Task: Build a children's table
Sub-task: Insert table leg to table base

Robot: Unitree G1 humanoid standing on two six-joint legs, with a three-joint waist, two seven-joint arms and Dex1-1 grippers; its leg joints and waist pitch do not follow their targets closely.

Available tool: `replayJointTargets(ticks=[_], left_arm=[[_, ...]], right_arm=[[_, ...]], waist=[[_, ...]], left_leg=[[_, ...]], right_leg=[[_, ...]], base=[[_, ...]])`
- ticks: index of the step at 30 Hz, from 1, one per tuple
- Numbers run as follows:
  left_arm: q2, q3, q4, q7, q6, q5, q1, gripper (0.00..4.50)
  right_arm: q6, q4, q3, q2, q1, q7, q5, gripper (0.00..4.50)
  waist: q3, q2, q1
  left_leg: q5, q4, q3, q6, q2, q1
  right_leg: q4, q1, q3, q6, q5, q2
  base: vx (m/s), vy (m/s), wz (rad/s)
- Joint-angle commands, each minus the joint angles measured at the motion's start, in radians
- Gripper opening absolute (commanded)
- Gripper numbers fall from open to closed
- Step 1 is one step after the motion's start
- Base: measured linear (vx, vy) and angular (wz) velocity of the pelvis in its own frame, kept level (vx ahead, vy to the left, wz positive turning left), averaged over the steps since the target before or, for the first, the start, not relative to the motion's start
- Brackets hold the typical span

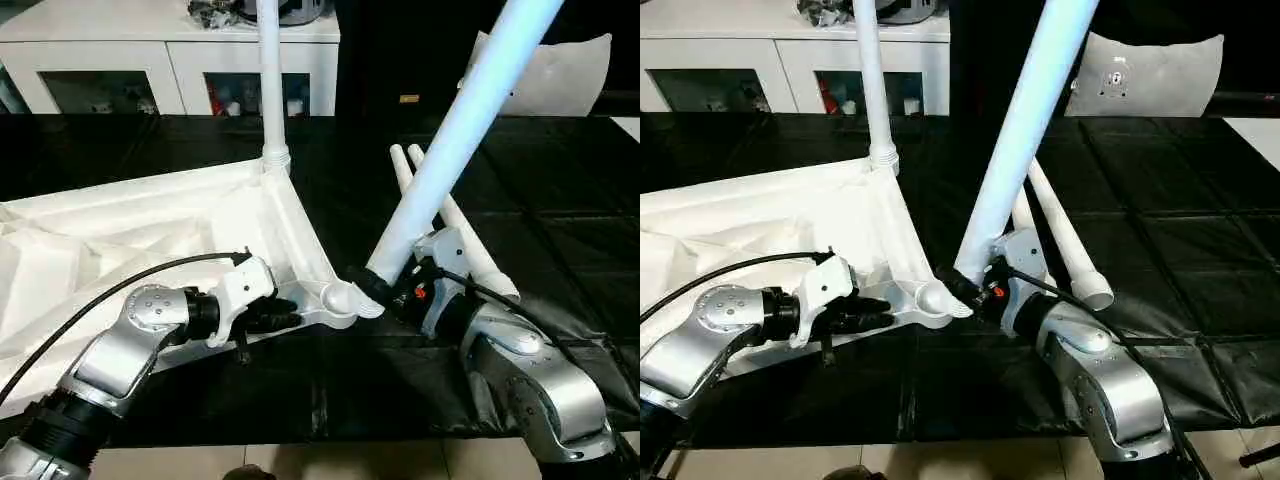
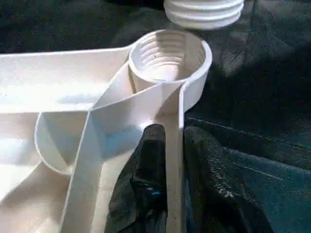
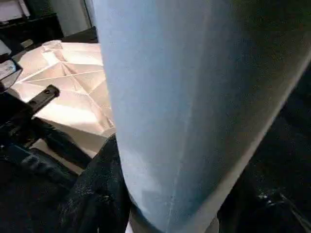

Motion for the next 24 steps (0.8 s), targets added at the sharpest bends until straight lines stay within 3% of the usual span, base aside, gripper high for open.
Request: replayJointTargets(ticks=[1,12,18,20,21,24], left_arm=[[-0.002,-0.002,0.005,0.014,-0.004,0.022,0.000,1.02],[0.026,-0.026,0.009,0.004,0.018,0.070,0.019,1.04],[-0.001,-0.007,0.028,0.021,-0.015,0.076,0.011,0.55],[0.001,-0.012,0.031,0.016,-0.016,0.080,0.011,0.27],[0.008,-0.022,0.034,0.005,-0.010,0.089,0.012,0.19],[0.014,-0.030,0.039,0.002,-0.009,0.103,0.011,0.02]], right_arm=[[-0.015,0.004,0.001,0.000,-0.016,0.006,-0.007,1.89],[-0.025,0.024,0.008,0.003,-0.039,0.013,-0.014,1.89],[-0.045,0.075,0.026,0.009,-0.089,0.023,-0.030,1.89],[-0.057,0.093,0.037,0.007,-0.105,0.028,-0.044,1.89],[-0.065,0.122,0.048,0.010,-0.131,0.039,-0.051,1.89],[-0.060,0.155,0.050,0.018,-0.154,0.047,-0.049,1.89]], waist=[[-0.053,0.001,0.005],[-0.052,-0.002,0.005],[-0.052,-0.002,0.004],[-0.052,0.007,0.005],[-0.053,0.003,0.002],[-0.054,0.007,0.001]], left_leg=[[-0.179,-0.079,-0.023,0.001,0.072,0.013],[-0.178,-0.079,-0.023,-0.006,0.072,0.014],[-0.189,-0.078,-0.022,-0.010,0.072,0.015],[-0.194,-0.078,-0.023,-0.014,0.072,0.015],[-0.199,-0.078,-0.023,-0.018,0.071,0.016],[-0.193,-0.078,-0.024,-0.018,0.071,0.015]], right_leg=[[-0.075,0.034,0.052,-0.203,-0.096,-0.088],[-0.073,0.034,0.052,-0.206,-0.085,-0.089],[-0.075,0.034,0.054,-0.209,-0.115,-0.090],[-0.075,0.034,0.054,-0.209,-0.112,-0.090],[-0.075,0.034,0.053,-0.213,-0.103,-0.088],[-0.072,0.036,0.053,-0.217,-0.085,-0.088]], base=[[0.000,0.000,0.00],[0.000,0.000,0.00],[0.000,0.000,0.00],[0.000,0.000,0.00],[0.000,0.000,0.00],[0.000,0.000,0.00]])
